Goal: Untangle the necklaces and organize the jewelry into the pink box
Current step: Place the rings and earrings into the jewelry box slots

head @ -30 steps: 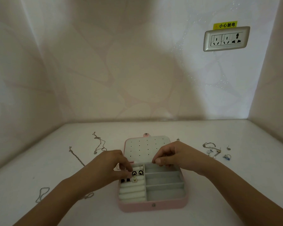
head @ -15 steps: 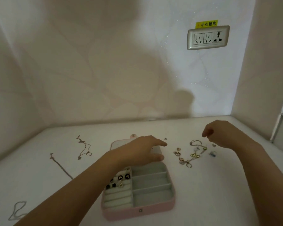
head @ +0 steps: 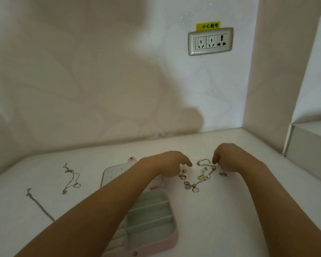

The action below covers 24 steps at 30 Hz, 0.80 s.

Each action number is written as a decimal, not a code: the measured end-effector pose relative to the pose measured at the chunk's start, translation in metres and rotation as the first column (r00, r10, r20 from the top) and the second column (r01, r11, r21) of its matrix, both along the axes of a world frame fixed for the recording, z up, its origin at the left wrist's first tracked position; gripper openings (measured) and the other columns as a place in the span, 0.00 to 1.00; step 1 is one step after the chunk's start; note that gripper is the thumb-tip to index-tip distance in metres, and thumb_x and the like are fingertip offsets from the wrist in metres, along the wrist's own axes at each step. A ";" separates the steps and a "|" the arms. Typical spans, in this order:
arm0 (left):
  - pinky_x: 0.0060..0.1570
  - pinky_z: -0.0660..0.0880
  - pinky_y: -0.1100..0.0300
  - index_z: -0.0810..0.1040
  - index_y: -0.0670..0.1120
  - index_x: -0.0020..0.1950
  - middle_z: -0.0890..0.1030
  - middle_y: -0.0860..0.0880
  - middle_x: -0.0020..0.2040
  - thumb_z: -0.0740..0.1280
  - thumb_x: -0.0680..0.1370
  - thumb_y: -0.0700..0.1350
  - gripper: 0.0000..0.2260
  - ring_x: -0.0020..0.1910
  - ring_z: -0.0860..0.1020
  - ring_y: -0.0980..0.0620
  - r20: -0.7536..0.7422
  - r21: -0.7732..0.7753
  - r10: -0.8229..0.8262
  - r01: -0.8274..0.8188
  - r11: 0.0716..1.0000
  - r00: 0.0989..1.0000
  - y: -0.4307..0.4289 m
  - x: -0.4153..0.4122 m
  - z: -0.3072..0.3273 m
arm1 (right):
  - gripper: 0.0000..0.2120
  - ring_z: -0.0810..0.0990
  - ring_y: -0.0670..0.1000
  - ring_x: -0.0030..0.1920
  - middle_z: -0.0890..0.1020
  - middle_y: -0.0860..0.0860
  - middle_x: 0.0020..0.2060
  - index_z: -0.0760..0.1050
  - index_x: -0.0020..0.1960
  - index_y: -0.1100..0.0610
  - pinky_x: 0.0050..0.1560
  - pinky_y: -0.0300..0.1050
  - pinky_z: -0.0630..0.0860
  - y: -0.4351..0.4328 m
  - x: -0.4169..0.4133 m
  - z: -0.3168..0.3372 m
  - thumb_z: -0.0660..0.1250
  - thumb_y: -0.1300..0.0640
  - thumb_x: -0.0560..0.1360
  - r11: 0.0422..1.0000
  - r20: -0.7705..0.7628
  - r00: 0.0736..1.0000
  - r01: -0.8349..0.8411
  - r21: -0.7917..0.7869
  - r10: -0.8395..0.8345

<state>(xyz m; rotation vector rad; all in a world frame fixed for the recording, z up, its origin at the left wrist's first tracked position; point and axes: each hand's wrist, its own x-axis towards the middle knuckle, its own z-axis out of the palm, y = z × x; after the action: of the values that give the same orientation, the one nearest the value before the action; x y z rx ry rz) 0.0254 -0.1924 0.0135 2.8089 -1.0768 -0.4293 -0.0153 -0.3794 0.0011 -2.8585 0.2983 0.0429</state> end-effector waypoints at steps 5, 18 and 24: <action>0.52 0.65 0.66 0.77 0.50 0.64 0.74 0.49 0.66 0.57 0.77 0.32 0.21 0.61 0.72 0.53 -0.012 -0.037 -0.013 0.012 0.999 1.000 -0.009 0.003 -0.002 | 0.14 0.79 0.54 0.57 0.80 0.54 0.57 0.81 0.57 0.58 0.57 0.42 0.74 -0.004 0.003 -0.001 0.61 0.67 0.77 0.999 -0.006 1.000 -0.019 0.027 0.019; 0.32 0.67 0.76 0.84 0.46 0.48 0.78 0.58 0.36 0.74 0.72 0.44 0.07 0.32 0.74 0.66 -0.034 -0.303 -0.062 0.049 0.952 0.997 -0.029 0.001 -0.015 | 0.16 0.79 0.55 0.56 0.81 0.57 0.56 0.79 0.58 0.61 0.57 0.47 0.76 -0.005 0.010 -0.008 0.58 0.67 0.75 0.999 -0.012 1.000 -0.024 -0.024 0.023; 0.27 0.66 0.76 0.82 0.44 0.45 0.76 0.57 0.34 0.74 0.72 0.43 0.04 0.26 0.72 0.70 -0.039 -0.248 -0.088 0.076 0.966 0.995 -0.032 -0.004 -0.010 | 0.16 0.79 0.56 0.56 0.80 0.56 0.55 0.79 0.57 0.61 0.57 0.48 0.77 -0.007 0.009 -0.010 0.58 0.67 0.74 0.999 0.003 0.999 -0.041 -0.012 0.041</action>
<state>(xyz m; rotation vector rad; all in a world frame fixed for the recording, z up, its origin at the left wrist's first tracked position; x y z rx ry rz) 0.0218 -0.2244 0.0033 2.5317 -1.1517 -0.3440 -0.0059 -0.3864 -0.0087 -2.8760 0.2399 0.0445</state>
